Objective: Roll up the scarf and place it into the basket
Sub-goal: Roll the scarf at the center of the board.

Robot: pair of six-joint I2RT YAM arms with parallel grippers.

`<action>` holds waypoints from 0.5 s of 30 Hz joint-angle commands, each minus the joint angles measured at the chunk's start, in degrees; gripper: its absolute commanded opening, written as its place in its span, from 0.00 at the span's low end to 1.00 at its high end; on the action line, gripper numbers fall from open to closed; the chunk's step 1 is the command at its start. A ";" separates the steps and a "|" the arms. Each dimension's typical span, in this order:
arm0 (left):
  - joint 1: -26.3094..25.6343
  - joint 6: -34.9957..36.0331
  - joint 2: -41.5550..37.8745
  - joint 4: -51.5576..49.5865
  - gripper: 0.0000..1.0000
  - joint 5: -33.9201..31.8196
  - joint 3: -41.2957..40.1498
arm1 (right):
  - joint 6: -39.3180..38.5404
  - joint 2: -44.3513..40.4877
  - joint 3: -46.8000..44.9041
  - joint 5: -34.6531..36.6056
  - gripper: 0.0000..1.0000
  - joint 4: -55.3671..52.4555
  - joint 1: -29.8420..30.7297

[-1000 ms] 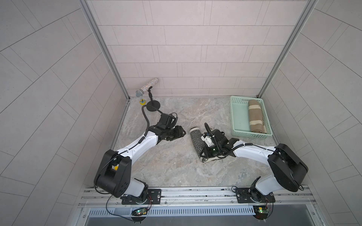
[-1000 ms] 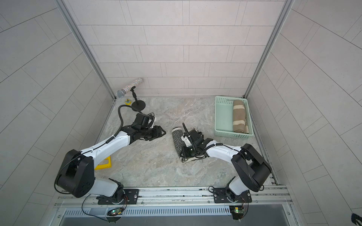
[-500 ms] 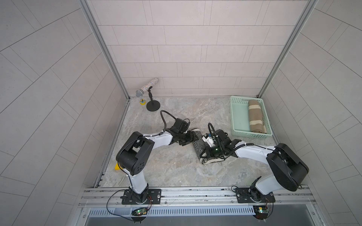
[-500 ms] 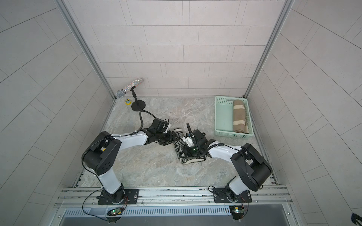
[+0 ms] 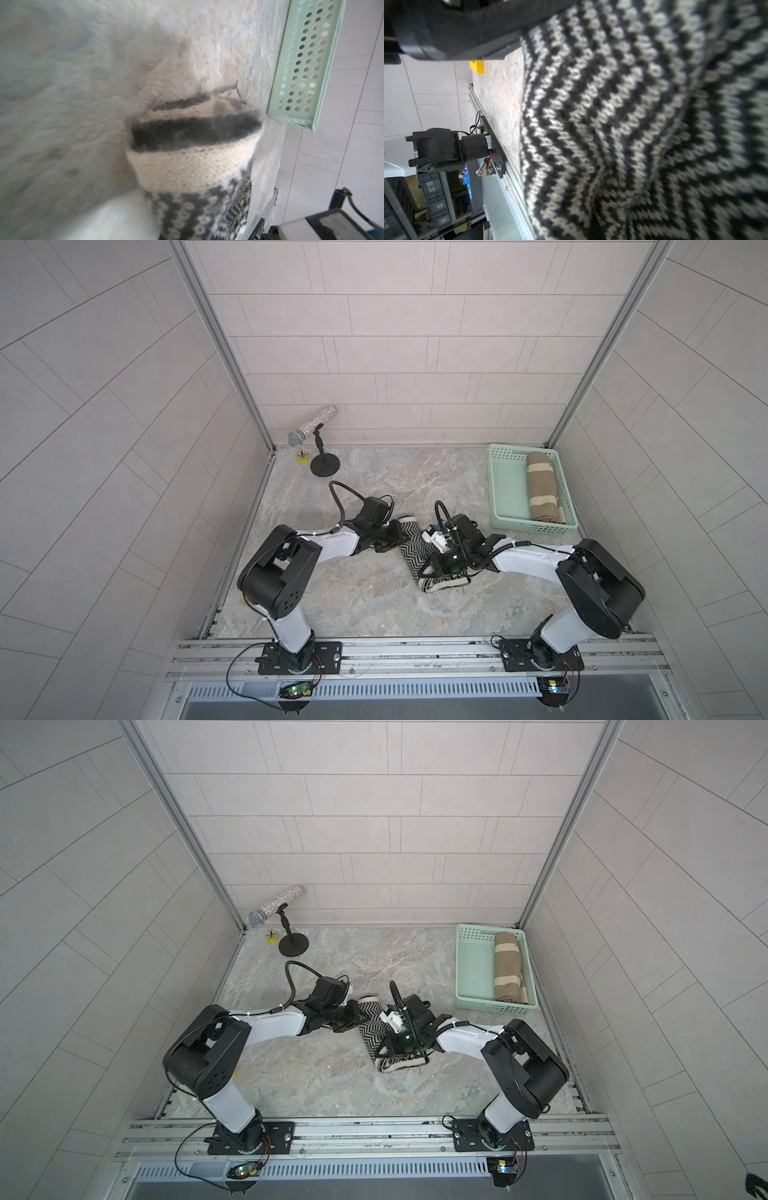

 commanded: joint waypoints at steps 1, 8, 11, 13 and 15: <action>2.32 3.70 -8.11 -11.83 0.00 -11.19 0.18 | -1.07 1.87 2.40 -1.29 0.02 -4.87 2.48; 2.48 10.98 -7.43 -31.98 0.00 -23.99 5.47 | 6.38 6.41 3.22 1.17 0.11 2.14 8.16; 2.44 12.14 -3.59 -34.48 0.00 -25.59 7.57 | 7.73 7.54 2.94 5.20 0.15 3.48 9.96; 2.49 13.25 -0.22 -36.82 0.00 -26.72 10.33 | 7.15 6.86 3.08 9.42 0.21 2.26 11.66; 2.46 14.55 2.56 -39.50 0.00 -27.90 13.22 | 5.65 4.45 3.44 14.85 0.29 -0.53 13.53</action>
